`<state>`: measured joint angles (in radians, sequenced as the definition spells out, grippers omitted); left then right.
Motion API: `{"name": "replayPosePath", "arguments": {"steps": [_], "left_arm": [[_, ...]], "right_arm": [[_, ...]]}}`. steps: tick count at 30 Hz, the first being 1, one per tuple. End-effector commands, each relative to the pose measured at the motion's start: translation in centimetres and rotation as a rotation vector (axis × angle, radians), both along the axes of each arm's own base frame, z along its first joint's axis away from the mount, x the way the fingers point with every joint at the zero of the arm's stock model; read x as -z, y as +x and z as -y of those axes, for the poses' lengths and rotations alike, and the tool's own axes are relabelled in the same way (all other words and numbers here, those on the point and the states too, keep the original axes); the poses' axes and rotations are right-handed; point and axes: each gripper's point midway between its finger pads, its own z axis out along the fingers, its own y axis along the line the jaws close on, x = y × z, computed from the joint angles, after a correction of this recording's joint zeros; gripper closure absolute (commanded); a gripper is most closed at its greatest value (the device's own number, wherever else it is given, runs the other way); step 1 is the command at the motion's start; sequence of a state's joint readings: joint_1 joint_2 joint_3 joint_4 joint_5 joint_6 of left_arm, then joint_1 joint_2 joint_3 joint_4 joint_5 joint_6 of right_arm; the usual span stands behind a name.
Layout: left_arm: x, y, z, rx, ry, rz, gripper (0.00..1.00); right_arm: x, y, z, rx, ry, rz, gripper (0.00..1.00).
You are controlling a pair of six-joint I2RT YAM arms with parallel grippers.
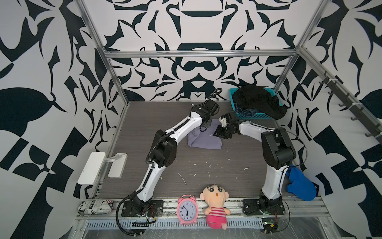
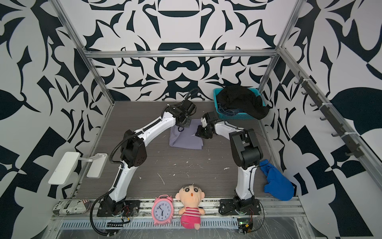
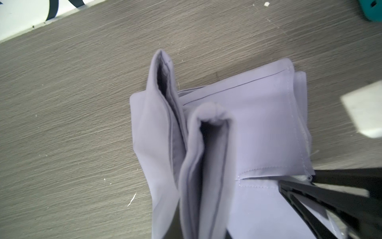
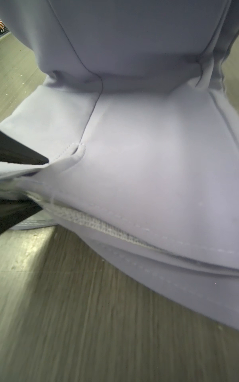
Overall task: Fold and stack skirts
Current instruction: Fold the skirt at the center of the table.
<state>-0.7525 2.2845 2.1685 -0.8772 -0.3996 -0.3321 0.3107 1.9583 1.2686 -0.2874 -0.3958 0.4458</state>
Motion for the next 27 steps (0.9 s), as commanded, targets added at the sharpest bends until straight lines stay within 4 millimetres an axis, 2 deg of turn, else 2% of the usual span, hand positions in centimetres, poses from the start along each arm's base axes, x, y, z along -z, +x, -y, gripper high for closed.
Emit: {"name": "replayPosePath", "arguments": {"steps": [1, 5, 8, 10, 11, 12, 13, 16, 19, 22, 24, 25, 27], "left_arm": [[-1.8, -0.8, 1.2, 0.028, -0.042, 0.010, 1.00], [-1.0, -1.3, 2.4, 0.055, -0.040, -0.001, 0.95], [-0.6, -1.7, 3.6, 0.072, -0.065, -0.013, 0.84], [-0.2, -2.0, 4.7, 0.091, -0.084, -0.025, 0.83], [-0.2, -2.1, 5.1, 0.098, -0.089, -0.028, 0.76], [-0.1, -2.2, 5.4, 0.103, -0.092, -0.031, 0.61], [-0.2, -2.3, 5.8, 0.109, -0.097, -0.030, 0.52], [-0.9, -2.6, 7.0, 0.137, -0.140, -0.031, 0.11], [-2.8, -2.9, 7.6, 0.158, -0.180, -0.013, 0.10], [-6.1, -3.1, 7.6, 0.172, -0.235, 0.041, 0.13], [-9.0, -3.5, 7.6, 0.195, -0.300, 0.092, 0.14], [-10.4, -3.7, 7.3, 0.195, -0.324, 0.119, 0.14], [-12.6, -3.8, 5.8, 0.181, -0.368, 0.167, 0.21]], "right_arm": [[0.4, 0.5, -0.3, 0.004, 0.023, 0.000, 0.70], [1.5, 0.7, -0.3, 0.004, 0.007, -0.014, 0.72], [1.8, 0.7, -0.3, 0.002, 0.005, -0.019, 0.73], [1.9, 0.7, -0.3, 0.002, 0.004, -0.022, 0.73], [2.0, 0.7, -0.3, 0.002, 0.002, -0.022, 0.73], [2.0, 0.8, -0.3, 0.003, 0.003, -0.022, 0.73], [2.0, 0.7, -0.3, 0.003, 0.003, -0.023, 0.73], [1.9, 0.8, -0.3, 0.002, 0.003, -0.019, 0.74], [1.7, 0.8, -0.2, 0.003, 0.003, -0.016, 0.74], [1.5, 0.7, 0.3, 0.010, 0.004, -0.013, 0.74], [1.4, 0.6, 0.6, 0.012, 0.008, -0.015, 0.74], [1.4, 0.6, 0.7, 0.014, 0.008, -0.015, 0.74], [1.1, 0.5, 0.9, 0.014, 0.012, -0.012, 0.74]]}}
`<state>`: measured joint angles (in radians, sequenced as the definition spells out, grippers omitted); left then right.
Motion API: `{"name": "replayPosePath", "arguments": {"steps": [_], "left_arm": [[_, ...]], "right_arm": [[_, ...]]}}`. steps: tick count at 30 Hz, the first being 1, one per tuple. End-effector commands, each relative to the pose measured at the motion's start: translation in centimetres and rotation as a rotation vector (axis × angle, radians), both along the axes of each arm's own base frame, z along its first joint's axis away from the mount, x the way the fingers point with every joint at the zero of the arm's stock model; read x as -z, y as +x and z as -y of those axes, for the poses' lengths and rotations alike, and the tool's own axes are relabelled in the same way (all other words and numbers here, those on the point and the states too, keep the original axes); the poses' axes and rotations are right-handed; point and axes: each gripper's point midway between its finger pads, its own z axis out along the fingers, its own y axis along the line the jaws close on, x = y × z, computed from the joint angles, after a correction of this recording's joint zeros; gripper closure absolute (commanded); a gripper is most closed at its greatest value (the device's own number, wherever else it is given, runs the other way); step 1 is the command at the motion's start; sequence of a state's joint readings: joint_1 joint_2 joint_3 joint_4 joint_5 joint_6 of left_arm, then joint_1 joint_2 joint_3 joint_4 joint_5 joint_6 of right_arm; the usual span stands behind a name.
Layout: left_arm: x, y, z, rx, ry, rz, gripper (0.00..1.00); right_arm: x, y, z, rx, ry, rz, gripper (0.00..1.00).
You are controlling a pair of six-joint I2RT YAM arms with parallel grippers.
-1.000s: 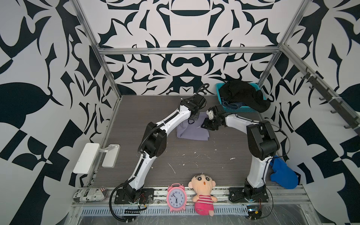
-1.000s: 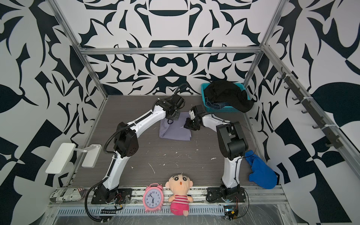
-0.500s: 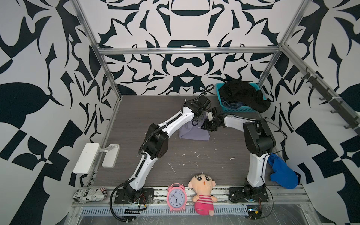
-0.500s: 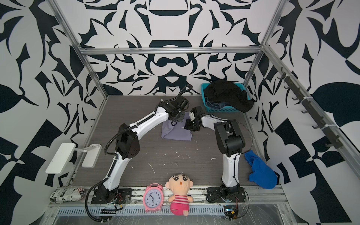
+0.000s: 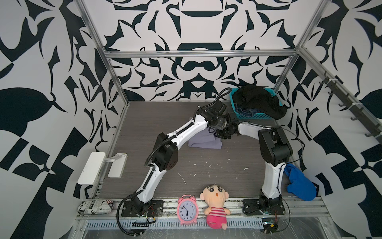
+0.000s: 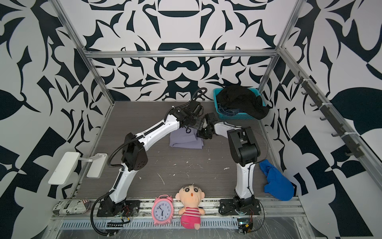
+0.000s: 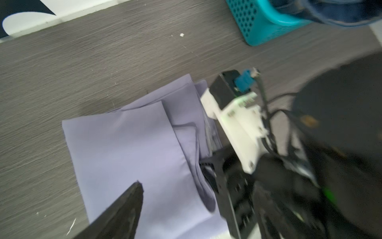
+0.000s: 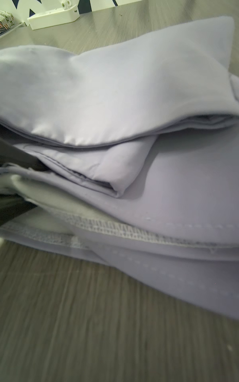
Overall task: Fold and stack skirts
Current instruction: Fold the skirt at the center of the table, then smooth out the skirt at the center of the table.
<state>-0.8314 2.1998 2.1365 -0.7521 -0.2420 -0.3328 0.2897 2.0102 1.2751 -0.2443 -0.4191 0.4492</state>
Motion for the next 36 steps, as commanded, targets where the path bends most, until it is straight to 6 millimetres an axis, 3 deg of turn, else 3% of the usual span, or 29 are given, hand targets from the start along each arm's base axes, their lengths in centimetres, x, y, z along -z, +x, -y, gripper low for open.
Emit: {"name": "replayPosePath", "arguments": {"steps": [1, 4, 7, 10, 13, 17, 23, 26, 30, 36], "left_arm": [[-8.7, -0.3, -1.7, -0.011, -0.180, 0.133, 0.22], [-8.0, 0.9, -5.8, -0.097, -0.231, 0.114, 0.25], [-4.1, 3.2, -11.3, -0.240, -0.258, 0.017, 0.34], [-0.5, 4.2, -13.5, -0.279, -0.180, -0.021, 0.37], [2.4, 4.4, -13.2, -0.264, -0.125, -0.046, 0.43], [5.9, 3.5, -10.5, -0.209, -0.096, -0.084, 0.55], [9.5, 1.9, -8.2, -0.166, -0.031, -0.091, 0.69], [11.3, 1.1, -8.3, -0.174, -0.041, -0.113, 0.73], [13.0, -0.1, -8.8, -0.188, -0.055, -0.132, 0.74], [14.2, -1.1, -8.9, -0.189, -0.077, -0.148, 0.77]], "right_arm": [[-0.5, -0.4, 0.7, 0.001, -0.009, 0.000, 0.74], [-1.2, -0.7, 0.8, -0.002, 0.005, 0.001, 0.75], [-2.7, -1.1, 0.8, -0.006, 0.015, 0.019, 0.75], [-4.6, -1.4, 1.2, -0.003, 0.011, 0.051, 0.71], [-6.4, -1.7, 2.2, 0.013, -0.010, 0.070, 0.69], [-9.0, -1.8, 2.5, 0.016, -0.005, 0.115, 0.69], [-11.2, -1.5, 0.6, -0.013, 0.106, 0.141, 0.84], [-11.1, -1.2, -1.5, -0.053, 0.194, 0.130, 0.90], [-9.5, -0.5, -3.5, -0.073, 0.236, 0.106, 0.91], [-7.2, 0.8, -4.9, -0.068, 0.250, 0.080, 0.91]]}}
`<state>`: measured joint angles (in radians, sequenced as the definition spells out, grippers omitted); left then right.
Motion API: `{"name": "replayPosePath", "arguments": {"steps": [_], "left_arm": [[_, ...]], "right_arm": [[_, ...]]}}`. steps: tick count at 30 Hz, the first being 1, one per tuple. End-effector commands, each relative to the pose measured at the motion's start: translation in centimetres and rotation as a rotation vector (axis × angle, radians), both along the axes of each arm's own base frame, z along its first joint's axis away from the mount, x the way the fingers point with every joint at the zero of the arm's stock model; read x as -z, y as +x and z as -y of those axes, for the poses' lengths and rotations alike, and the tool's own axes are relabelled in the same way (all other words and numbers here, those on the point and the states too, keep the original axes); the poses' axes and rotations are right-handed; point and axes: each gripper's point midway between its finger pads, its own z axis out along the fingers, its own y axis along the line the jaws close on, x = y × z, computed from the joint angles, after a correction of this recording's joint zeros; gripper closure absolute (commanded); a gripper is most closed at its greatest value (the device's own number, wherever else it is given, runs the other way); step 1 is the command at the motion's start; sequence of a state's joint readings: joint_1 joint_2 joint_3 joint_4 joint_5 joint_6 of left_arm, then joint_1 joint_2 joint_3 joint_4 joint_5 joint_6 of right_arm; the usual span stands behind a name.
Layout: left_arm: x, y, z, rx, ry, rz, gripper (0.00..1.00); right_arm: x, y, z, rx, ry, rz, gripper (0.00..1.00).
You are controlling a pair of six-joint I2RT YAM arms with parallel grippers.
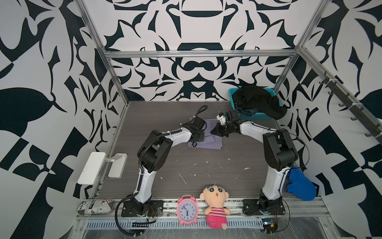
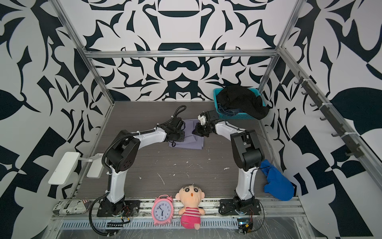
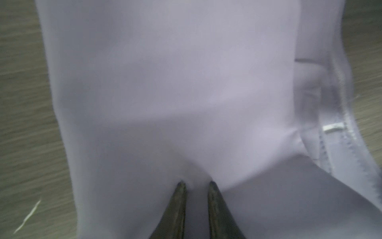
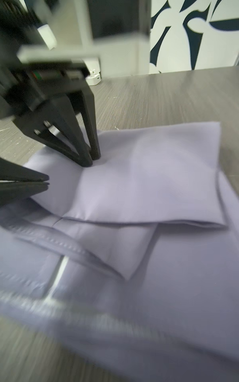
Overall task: Fold and stack skirts
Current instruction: Smooth out the skirt at the center of the table.
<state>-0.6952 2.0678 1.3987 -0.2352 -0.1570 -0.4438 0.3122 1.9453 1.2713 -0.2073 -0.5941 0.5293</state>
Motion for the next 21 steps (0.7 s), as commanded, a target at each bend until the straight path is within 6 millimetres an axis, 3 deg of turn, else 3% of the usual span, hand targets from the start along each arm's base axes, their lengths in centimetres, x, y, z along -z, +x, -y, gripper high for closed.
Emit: {"name": "replayPosePath", "arguments": {"steps": [1, 5, 10, 15, 17, 21], "left_arm": [[-0.5, -0.4, 0.0, -0.013, -0.033, 0.007, 0.77], [-2.4, -0.3, -0.3, -0.016, -0.039, 0.064, 0.75], [-6.0, 0.4, -1.1, -0.037, -0.070, 0.130, 0.71], [-9.0, 0.7, -2.0, -0.044, -0.078, 0.178, 0.68], [-8.9, 0.7, -2.3, -0.045, -0.066, 0.186, 0.68], [-5.8, 0.2, -3.7, -0.076, -0.040, 0.125, 0.69]], "right_arm": [[-2.4, 1.9, -1.3, -0.005, 0.047, 0.074, 0.91], [-1.8, 2.0, -0.8, 0.006, 0.004, 0.070, 0.90], [-2.9, 1.4, -0.4, -0.011, -0.020, 0.094, 0.89], [-4.2, -0.3, -2.3, -0.108, 0.023, 0.127, 0.88], [-3.2, -0.7, -2.3, -0.111, 0.021, 0.107, 0.88], [-0.1, -1.3, -1.8, -0.105, -0.012, 0.053, 0.89]]}}
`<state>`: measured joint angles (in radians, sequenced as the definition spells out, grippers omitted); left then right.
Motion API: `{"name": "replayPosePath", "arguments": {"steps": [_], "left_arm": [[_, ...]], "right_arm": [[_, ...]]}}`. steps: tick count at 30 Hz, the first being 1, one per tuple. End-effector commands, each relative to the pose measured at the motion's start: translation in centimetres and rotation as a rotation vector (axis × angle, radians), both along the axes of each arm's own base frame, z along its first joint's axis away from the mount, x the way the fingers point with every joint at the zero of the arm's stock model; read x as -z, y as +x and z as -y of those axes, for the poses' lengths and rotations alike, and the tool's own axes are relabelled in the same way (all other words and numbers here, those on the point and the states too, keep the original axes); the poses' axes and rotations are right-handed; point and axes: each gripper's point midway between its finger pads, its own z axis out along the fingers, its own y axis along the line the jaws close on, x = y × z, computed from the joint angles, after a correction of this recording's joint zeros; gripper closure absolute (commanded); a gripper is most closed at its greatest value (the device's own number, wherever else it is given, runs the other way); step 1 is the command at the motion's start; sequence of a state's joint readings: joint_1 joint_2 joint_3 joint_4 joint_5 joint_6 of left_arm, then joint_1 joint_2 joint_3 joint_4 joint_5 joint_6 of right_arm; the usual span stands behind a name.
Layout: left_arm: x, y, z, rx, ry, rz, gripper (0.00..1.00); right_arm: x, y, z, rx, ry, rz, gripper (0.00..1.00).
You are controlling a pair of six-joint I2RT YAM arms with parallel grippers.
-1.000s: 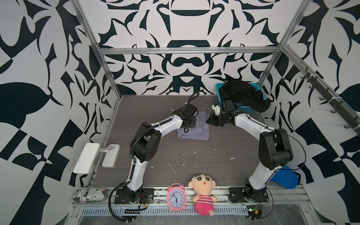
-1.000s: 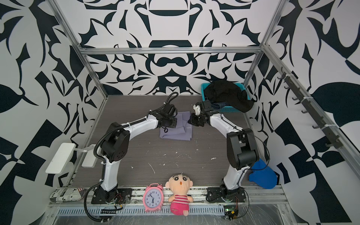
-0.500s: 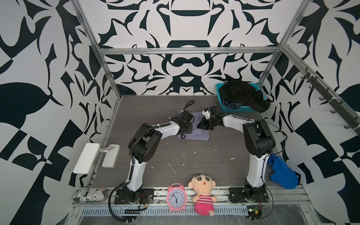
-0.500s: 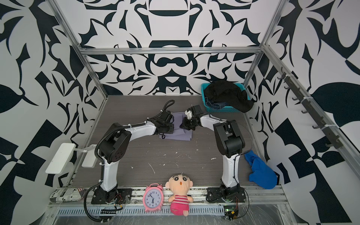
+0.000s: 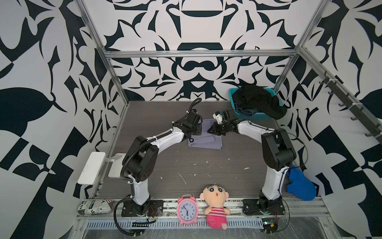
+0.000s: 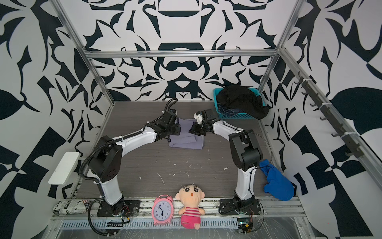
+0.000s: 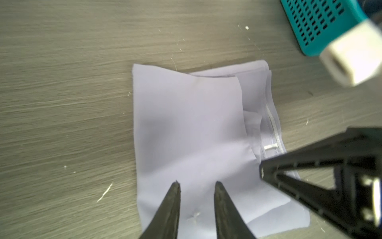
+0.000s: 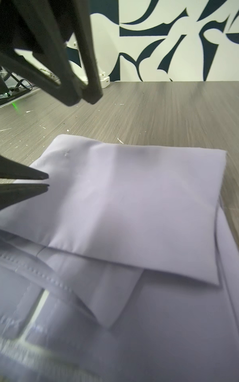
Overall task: Fold and stack skirts
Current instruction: Smooth out the skirt at the center of the table.
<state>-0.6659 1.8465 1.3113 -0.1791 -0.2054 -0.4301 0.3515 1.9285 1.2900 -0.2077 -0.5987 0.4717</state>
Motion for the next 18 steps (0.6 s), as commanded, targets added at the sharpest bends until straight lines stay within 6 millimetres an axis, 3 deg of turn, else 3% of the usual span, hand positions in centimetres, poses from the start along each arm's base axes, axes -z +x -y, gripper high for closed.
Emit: {"name": "replayPosePath", "arguments": {"steps": [1, 3, 6, 13, 18], "left_arm": [[3.2, -0.9, -1.6, -0.030, 0.044, -0.063, 0.69], [4.4, -1.4, -2.0, -0.036, 0.060, -0.085, 0.69], [4.5, -1.6, -2.6, -0.043, 0.085, -0.084, 0.70], [0.5, -0.3, -2.7, -0.030, 0.101, 0.023, 0.66], [-1.1, -0.1, -2.2, -0.005, 0.086, 0.035, 0.66]], "right_arm": [[2.1, -1.0, 0.3, -0.022, -0.033, -0.032, 0.89], [3.1, -1.4, 0.7, -0.018, -0.064, -0.049, 0.90], [3.5, -1.5, 1.2, -0.014, -0.097, -0.047, 0.90], [1.6, -0.8, 1.3, -0.027, -0.114, -0.018, 0.92], [0.0, -1.9, 1.3, -0.044, -0.091, 0.014, 0.92]]}}
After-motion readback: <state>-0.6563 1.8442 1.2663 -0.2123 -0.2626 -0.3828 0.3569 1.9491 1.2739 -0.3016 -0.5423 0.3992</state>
